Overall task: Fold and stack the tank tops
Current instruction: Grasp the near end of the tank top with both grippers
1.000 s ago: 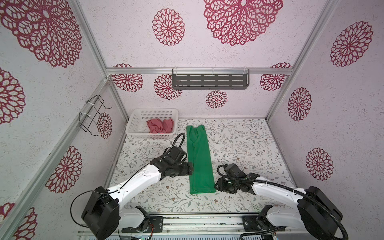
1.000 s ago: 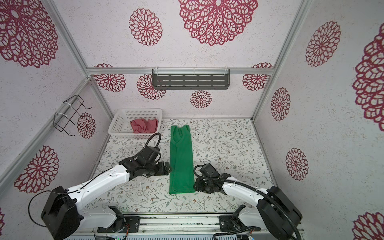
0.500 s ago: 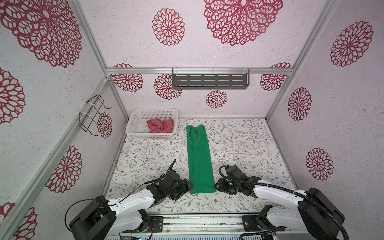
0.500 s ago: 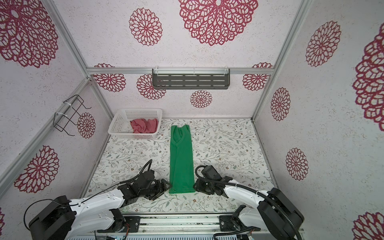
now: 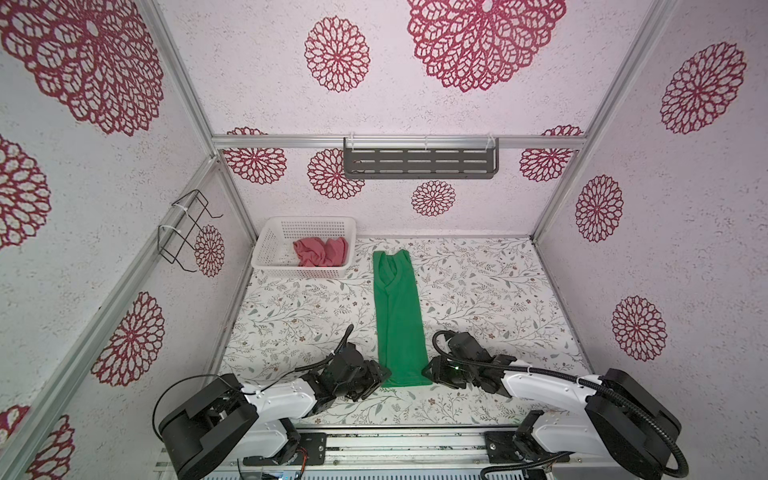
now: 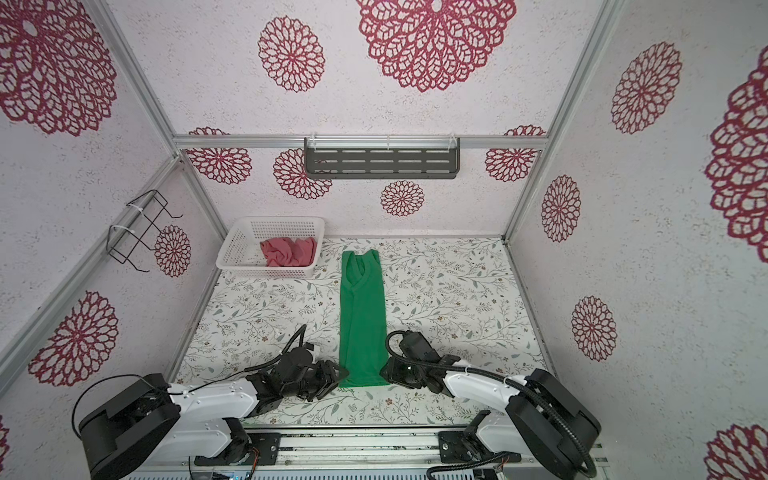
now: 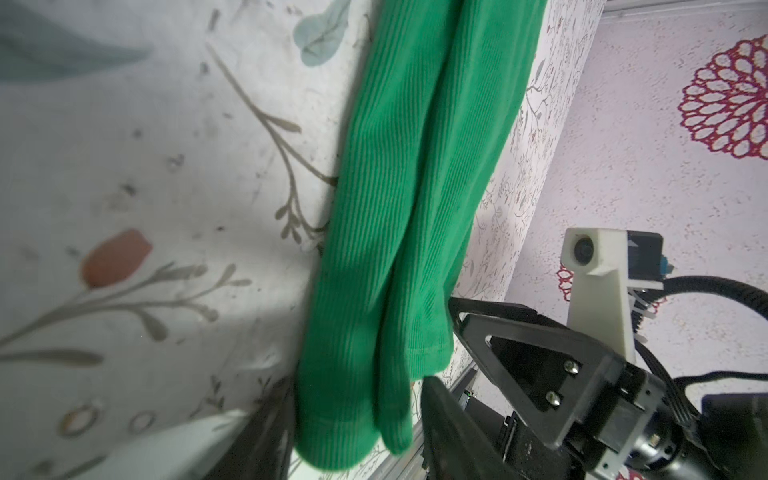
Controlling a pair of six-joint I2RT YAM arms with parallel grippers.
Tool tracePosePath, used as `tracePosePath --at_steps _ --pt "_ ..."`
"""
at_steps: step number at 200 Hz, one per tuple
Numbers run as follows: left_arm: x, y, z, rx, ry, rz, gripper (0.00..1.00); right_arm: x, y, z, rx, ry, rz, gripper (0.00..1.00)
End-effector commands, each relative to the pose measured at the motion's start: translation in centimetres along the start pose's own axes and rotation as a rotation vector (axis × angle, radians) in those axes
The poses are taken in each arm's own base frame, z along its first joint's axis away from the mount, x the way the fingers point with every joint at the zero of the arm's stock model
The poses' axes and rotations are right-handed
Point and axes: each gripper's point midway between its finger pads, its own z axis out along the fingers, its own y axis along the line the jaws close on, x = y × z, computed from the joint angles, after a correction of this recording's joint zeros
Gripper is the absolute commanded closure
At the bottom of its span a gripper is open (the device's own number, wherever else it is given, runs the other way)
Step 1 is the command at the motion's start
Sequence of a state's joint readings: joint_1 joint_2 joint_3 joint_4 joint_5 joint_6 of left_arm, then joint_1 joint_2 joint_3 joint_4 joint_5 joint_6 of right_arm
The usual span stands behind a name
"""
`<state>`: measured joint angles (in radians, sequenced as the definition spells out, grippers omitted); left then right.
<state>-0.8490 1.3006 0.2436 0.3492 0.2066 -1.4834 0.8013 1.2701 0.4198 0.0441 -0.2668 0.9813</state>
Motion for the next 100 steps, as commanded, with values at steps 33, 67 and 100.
tracePosePath --at_steps 33,67,100 --pt "0.64 3.29 -0.08 -0.145 0.011 -0.005 0.70 1.46 -1.60 0.37 0.061 0.035 0.024 0.65" --pt "0.55 3.57 -0.46 -0.166 0.003 0.008 0.84 1.51 -1.41 0.00 0.059 0.028 0.022 0.83" --pt "0.65 3.09 -0.42 -0.165 0.014 0.027 0.96 1.83 -1.08 -0.14 0.053 0.031 0.014 1.00"
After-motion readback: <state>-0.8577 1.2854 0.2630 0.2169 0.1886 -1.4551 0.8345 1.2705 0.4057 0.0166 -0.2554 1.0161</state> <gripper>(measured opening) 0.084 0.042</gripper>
